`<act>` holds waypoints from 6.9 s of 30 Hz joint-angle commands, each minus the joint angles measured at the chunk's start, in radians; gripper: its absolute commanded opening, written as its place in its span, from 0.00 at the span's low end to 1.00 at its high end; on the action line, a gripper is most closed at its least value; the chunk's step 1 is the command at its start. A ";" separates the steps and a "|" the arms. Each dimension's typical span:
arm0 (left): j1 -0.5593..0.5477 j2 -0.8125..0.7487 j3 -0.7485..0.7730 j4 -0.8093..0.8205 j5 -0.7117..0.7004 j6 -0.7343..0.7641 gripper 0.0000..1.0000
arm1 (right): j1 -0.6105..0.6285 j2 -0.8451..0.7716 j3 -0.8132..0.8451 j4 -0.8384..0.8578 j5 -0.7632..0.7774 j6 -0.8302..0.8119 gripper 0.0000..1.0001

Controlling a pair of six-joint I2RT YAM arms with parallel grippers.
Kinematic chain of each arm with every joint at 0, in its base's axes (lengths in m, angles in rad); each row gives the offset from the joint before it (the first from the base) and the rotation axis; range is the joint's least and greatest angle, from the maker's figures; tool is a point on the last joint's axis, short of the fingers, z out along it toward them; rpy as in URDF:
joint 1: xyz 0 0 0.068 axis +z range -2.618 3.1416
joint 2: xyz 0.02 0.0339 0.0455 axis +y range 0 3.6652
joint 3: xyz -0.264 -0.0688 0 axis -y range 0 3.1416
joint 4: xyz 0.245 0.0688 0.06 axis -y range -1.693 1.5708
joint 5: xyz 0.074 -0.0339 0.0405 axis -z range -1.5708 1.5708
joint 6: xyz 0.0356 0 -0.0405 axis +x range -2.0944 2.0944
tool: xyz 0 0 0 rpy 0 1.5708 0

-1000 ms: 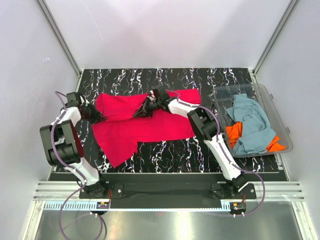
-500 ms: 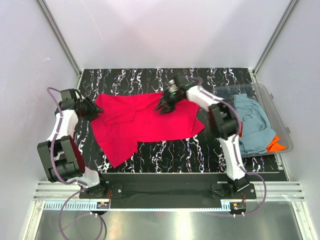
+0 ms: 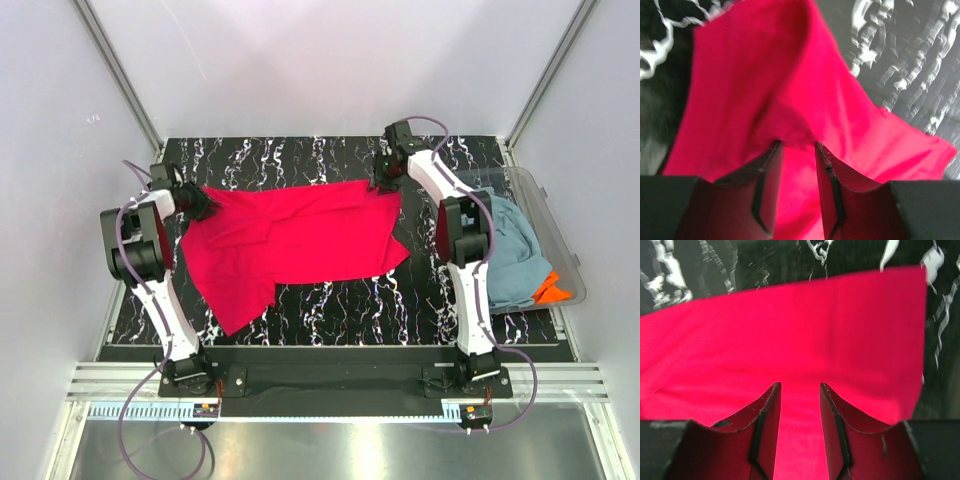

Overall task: Fold and stack the t-shirts
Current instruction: Fold the tshirt

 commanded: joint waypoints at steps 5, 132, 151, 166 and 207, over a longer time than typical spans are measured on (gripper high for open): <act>0.039 0.147 0.162 0.066 -0.014 -0.099 0.38 | -0.015 0.191 0.232 -0.035 0.083 -0.070 0.43; -0.135 -0.686 -0.236 -0.382 -0.121 0.095 0.00 | 0.030 -0.682 -0.852 -0.087 0.284 0.171 0.00; -0.154 -0.164 0.308 -0.356 -0.085 0.046 0.00 | -0.066 -0.313 -0.409 -0.182 0.249 0.069 0.00; -0.131 -0.028 0.404 -0.357 -0.080 0.042 0.00 | -0.087 -0.155 -0.225 -0.236 0.184 0.054 0.01; -0.111 0.117 0.522 -0.304 -0.083 0.008 0.00 | -0.096 -0.020 -0.058 -0.294 0.175 0.071 0.15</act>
